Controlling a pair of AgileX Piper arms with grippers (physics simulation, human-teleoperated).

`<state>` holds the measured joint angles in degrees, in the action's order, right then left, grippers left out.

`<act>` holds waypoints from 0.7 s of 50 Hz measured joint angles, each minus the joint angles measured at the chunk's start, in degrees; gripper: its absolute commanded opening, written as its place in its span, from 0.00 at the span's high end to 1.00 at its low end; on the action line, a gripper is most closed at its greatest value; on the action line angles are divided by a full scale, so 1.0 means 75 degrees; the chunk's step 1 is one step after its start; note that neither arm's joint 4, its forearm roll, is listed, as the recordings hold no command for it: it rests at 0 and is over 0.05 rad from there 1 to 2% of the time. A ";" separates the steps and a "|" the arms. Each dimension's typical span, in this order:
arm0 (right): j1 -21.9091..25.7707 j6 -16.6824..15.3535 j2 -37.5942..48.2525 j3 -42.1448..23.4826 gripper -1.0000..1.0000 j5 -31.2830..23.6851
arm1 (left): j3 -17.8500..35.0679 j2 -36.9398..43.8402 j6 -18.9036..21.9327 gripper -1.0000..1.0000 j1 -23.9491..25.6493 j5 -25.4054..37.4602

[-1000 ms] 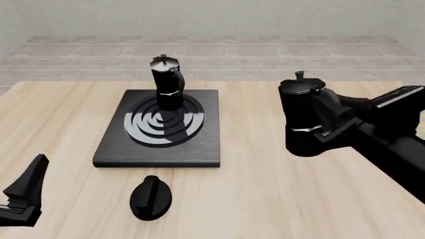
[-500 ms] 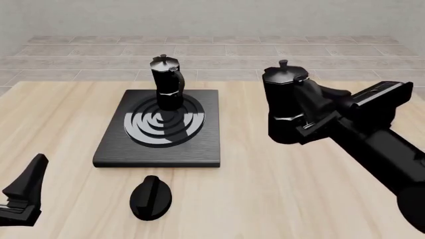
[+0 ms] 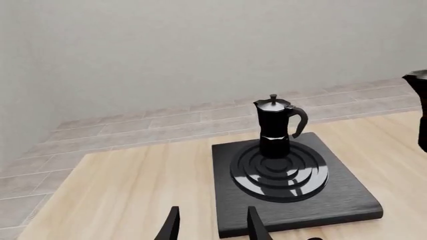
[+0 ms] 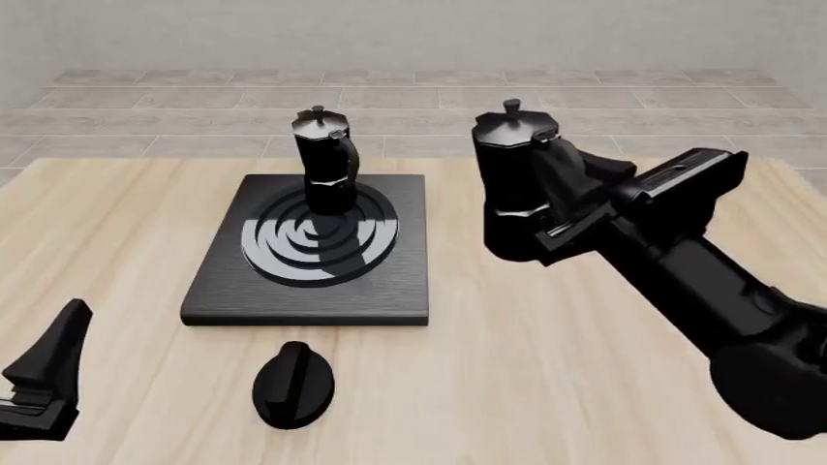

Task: Put both moka pots on the stove.

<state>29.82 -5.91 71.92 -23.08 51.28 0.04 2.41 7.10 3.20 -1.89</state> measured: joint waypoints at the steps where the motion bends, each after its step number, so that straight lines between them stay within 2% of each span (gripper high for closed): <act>1: 0.0024 0.0003 0.0044 -0.0018 1.00 0.0051 | 0.0000 0.0002 0.0001 0.00 0.0000 -0.0002; 35: 0.0696 0.0277 0.1674 -0.1136 1.00 0.1273 | -0.0001 -0.0081 0.0091 0.00 0.0020 0.0047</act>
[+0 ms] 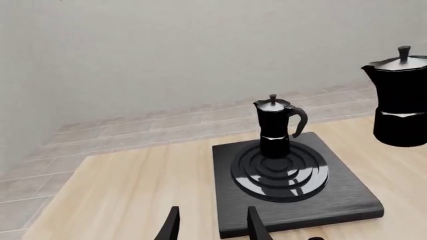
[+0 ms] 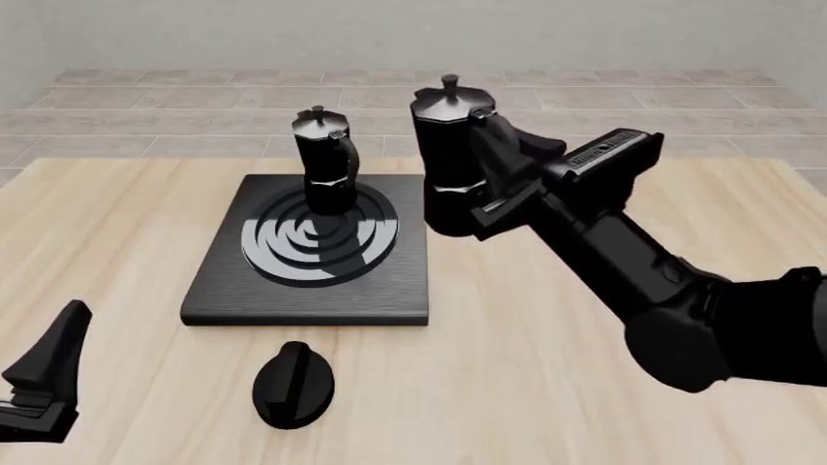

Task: Put both moka pots on the stove.

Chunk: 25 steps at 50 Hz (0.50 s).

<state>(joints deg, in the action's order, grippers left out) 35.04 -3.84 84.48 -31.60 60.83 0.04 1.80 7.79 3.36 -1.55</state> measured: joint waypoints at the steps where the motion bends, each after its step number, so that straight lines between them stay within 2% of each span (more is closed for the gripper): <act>1: 0.0011 0.0005 0.0059 -0.0041 1.00 0.0028 | 0.0000 -0.0010 0.0003 0.00 0.0002 0.0008; 25: 0.0381 -0.0088 0.1313 -0.0956 1.00 0.0576 | -0.0001 -0.0021 0.0039 0.00 0.0030 -0.0001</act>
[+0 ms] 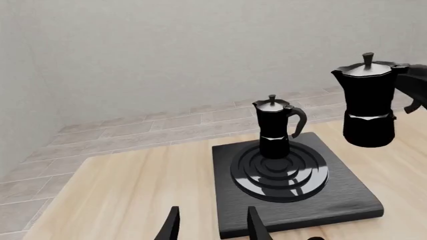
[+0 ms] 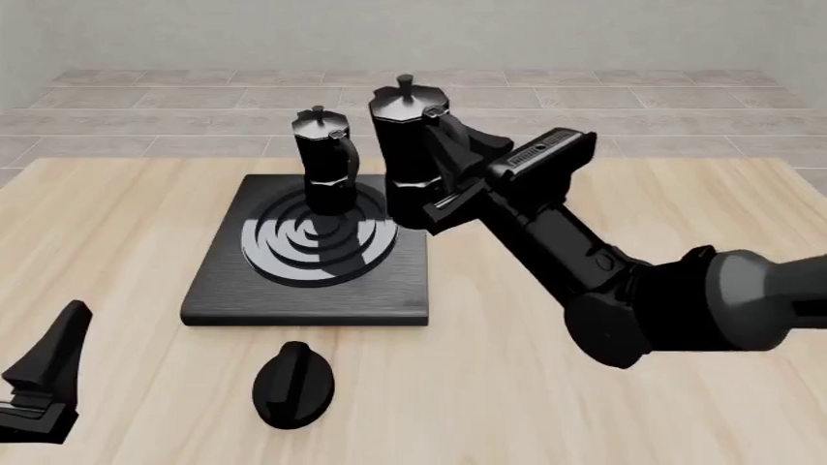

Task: Put both moka pots on the stove.

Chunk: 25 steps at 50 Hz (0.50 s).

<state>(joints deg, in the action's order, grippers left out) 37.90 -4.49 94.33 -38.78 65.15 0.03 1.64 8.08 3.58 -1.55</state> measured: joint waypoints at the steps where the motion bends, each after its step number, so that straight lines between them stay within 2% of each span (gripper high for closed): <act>1: 0.0021 0.0002 0.0040 -0.0024 1.00 0.0022 | 0.0000 0.0007 0.0002 0.00 0.0002 -0.0005; 25: 0.0433 0.0060 0.0681 -0.0352 1.00 0.0459 | -0.0001 -0.0005 0.0087 0.00 0.0010 0.0021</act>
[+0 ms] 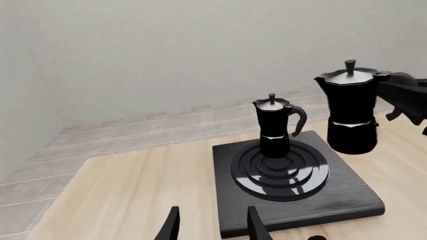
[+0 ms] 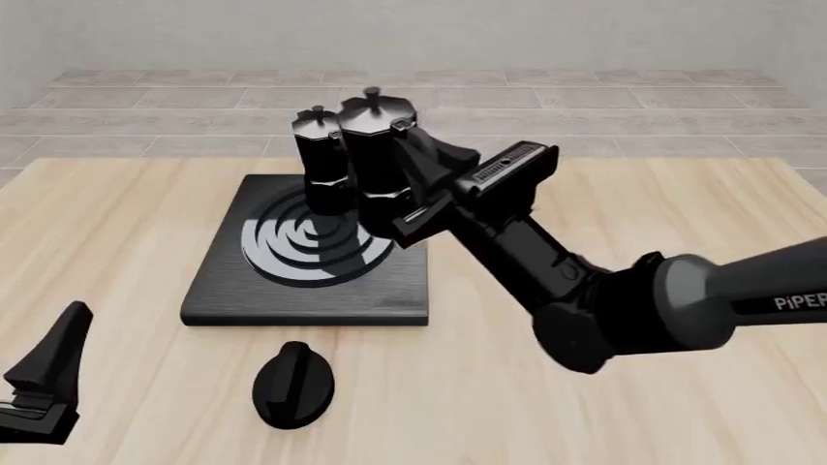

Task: Put both moka pots on the stove.

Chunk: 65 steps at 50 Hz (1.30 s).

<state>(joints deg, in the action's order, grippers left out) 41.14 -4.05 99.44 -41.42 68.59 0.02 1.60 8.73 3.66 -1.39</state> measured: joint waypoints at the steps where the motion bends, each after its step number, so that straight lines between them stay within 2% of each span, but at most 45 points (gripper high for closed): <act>1: 0.0015 -0.0005 0.0016 -0.0014 1.00 0.0010 | 0.0000 -0.0006 0.0002 0.00 0.0000 0.0006; 39: 0.0554 0.0083 0.0619 -0.0685 1.00 0.0104 | 0.0000 0.0040 0.0043 0.00 -0.0001 -0.0034; 65: 0.0611 0.0245 0.1318 -0.1456 1.00 0.0108 | 0.0000 0.0192 0.0041 0.00 0.0002 -0.0179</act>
<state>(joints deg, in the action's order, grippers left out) 45.73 -2.21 109.32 -52.34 69.40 0.02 3.04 9.03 3.67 -2.74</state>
